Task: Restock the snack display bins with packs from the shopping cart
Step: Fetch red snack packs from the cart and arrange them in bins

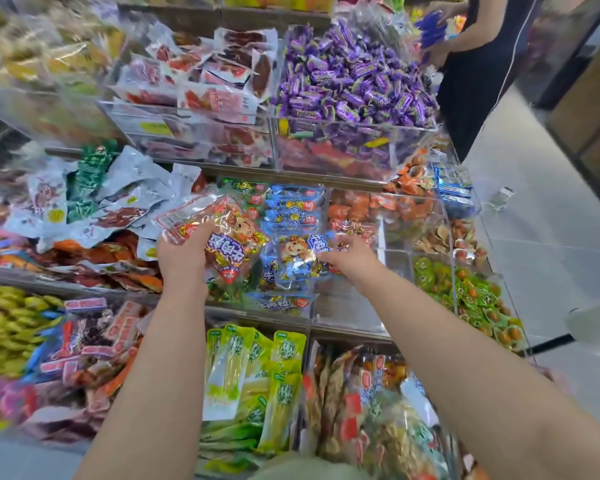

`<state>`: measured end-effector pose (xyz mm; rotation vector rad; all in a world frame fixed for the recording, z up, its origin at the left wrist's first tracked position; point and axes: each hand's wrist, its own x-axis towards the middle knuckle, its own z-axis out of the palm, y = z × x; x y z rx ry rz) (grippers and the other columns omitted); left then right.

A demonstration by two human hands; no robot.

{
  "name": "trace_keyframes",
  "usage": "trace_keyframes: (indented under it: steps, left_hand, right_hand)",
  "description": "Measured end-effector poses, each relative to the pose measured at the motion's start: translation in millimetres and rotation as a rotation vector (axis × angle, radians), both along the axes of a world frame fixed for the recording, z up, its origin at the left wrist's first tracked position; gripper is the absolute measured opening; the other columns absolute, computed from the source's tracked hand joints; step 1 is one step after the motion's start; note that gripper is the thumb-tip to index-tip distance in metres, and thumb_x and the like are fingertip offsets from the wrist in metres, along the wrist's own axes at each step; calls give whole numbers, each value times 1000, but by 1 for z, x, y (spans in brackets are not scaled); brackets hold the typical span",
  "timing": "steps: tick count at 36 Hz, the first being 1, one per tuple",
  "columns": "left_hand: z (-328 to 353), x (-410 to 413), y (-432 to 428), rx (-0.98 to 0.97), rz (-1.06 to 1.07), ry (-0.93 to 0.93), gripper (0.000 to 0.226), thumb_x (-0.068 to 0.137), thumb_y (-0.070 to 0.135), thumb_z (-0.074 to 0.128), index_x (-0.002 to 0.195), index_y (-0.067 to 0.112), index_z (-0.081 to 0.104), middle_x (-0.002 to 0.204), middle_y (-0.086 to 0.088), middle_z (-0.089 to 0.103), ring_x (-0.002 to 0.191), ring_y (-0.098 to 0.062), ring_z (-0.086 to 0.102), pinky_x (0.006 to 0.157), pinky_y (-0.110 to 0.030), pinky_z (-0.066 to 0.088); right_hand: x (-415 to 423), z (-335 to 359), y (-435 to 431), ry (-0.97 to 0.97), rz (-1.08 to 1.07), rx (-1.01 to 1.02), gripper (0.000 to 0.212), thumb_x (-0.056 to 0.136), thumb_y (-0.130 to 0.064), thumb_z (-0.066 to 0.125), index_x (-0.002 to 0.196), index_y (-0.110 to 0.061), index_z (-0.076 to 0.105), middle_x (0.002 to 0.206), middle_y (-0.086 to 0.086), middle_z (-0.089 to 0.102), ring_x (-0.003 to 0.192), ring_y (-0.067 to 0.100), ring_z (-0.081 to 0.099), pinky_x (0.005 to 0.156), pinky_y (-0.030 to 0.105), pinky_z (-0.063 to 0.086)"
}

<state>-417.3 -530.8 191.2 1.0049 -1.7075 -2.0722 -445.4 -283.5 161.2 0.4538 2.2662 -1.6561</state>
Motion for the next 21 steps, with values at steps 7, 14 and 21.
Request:
trace_keyframes:
  steps: [7, 14, 21]
  left_hand:
    - [7, -4, -11, 78, 27, 65, 119, 47, 46, 82, 150, 25, 25, 147, -7, 42, 126, -27, 50, 104, -53, 43]
    - [8, -3, -23, 86, 84, 104, 125, 50, 48, 80, 153, 30, 12, 152, -4, 33, 127, -24, 47, 104, -52, 41]
    - [0, -1, -27, 54, 99, 108, 106, 67, 36, 82, 152, 22, 19, 148, -6, 39, 128, -23, 47, 107, -48, 41]
  right_hand:
    - [-5, 51, 19, 315, 155, 105, 34, 72, -23, 81, 92, -42, 60, 89, -31, 56, 85, -16, 55, 64, 2, 40]
    - [3, 67, -15, 417, 749, 543, 29, 77, -19, 76, 100, -33, 67, 94, -18, 65, 91, 0, 61, 77, 18, 49]
    - [1, 35, -50, 439, 785, 693, 31, 89, -23, 64, 119, -22, 60, 118, -2, 65, 103, 17, 59, 77, 23, 40]
